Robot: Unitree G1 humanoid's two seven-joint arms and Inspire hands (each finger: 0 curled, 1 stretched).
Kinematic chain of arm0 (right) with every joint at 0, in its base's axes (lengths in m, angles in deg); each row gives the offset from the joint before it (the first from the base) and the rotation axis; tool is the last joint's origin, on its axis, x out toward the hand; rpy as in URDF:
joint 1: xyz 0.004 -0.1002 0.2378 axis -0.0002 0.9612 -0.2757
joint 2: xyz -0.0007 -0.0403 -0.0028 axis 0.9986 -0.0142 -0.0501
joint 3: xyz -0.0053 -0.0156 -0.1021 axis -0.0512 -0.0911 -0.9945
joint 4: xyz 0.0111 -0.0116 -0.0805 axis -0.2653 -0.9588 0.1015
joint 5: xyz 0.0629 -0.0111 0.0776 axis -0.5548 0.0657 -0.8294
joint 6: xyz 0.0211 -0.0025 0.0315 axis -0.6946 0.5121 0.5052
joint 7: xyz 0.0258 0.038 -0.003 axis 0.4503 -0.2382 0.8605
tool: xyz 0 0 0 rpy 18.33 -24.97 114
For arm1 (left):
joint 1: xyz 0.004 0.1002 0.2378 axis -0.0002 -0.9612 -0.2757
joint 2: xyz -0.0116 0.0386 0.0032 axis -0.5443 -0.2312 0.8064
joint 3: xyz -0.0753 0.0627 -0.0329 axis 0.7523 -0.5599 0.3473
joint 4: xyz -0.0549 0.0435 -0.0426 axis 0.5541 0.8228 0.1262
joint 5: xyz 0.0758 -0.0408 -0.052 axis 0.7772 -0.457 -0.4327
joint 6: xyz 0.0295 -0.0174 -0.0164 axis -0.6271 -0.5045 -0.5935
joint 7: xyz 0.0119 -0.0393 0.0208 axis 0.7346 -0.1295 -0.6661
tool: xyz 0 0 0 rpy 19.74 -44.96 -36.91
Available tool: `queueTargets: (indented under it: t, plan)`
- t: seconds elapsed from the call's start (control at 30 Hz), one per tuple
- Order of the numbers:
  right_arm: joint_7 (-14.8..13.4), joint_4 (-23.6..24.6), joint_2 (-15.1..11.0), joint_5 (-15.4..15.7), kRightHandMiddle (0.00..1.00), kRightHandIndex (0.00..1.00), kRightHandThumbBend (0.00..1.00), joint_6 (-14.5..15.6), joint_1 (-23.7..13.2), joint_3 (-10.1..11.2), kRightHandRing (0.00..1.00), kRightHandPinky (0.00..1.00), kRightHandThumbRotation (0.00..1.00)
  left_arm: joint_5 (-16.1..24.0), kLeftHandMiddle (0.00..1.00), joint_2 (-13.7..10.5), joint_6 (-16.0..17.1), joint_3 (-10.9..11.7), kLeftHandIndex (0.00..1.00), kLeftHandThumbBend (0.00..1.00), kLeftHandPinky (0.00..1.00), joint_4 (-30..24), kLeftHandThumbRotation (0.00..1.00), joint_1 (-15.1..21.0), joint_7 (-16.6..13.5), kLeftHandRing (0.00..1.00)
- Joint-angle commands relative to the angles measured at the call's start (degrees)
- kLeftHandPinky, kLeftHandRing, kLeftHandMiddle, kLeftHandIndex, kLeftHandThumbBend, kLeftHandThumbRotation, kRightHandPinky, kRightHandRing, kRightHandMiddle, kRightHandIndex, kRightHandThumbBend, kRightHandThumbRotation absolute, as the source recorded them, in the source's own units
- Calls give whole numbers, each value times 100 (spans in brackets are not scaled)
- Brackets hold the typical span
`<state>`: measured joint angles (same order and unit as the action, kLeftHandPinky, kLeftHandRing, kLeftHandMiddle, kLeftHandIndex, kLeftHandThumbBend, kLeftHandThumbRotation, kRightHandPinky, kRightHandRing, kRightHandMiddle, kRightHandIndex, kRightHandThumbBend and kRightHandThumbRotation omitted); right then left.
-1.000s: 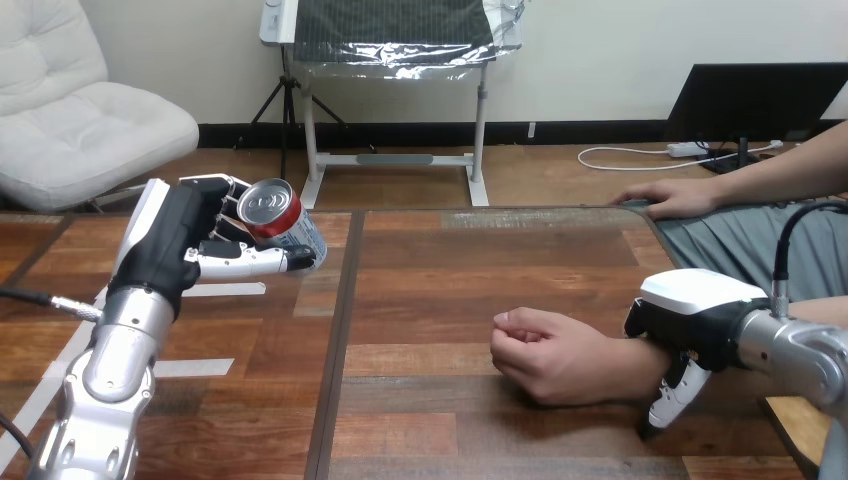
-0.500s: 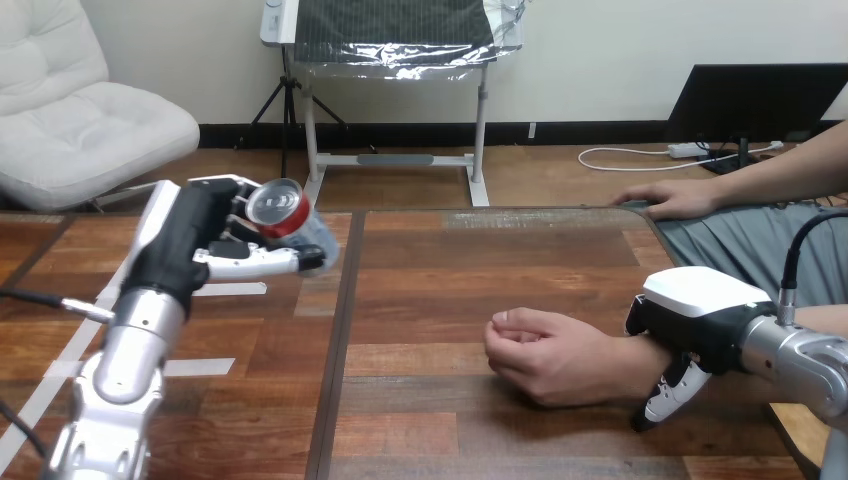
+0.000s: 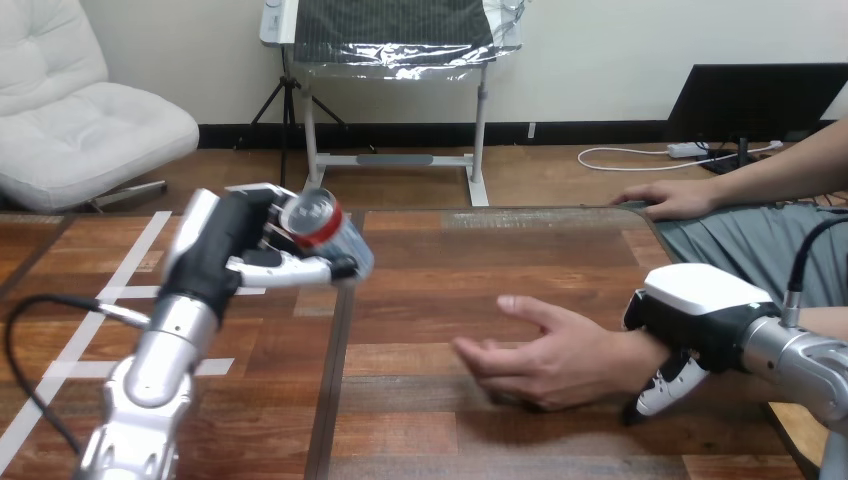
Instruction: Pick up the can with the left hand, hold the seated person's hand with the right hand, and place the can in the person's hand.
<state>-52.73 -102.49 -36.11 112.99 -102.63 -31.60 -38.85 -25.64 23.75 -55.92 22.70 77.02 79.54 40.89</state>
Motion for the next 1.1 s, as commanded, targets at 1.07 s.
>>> queueTargets:
  t: [1.07]
  plan:
    - [100,257,700,-711,30,29,77,-139,216,403,24,19,30,380,46,320,647,-605,47,65,40,1492,0,1412,447,43]
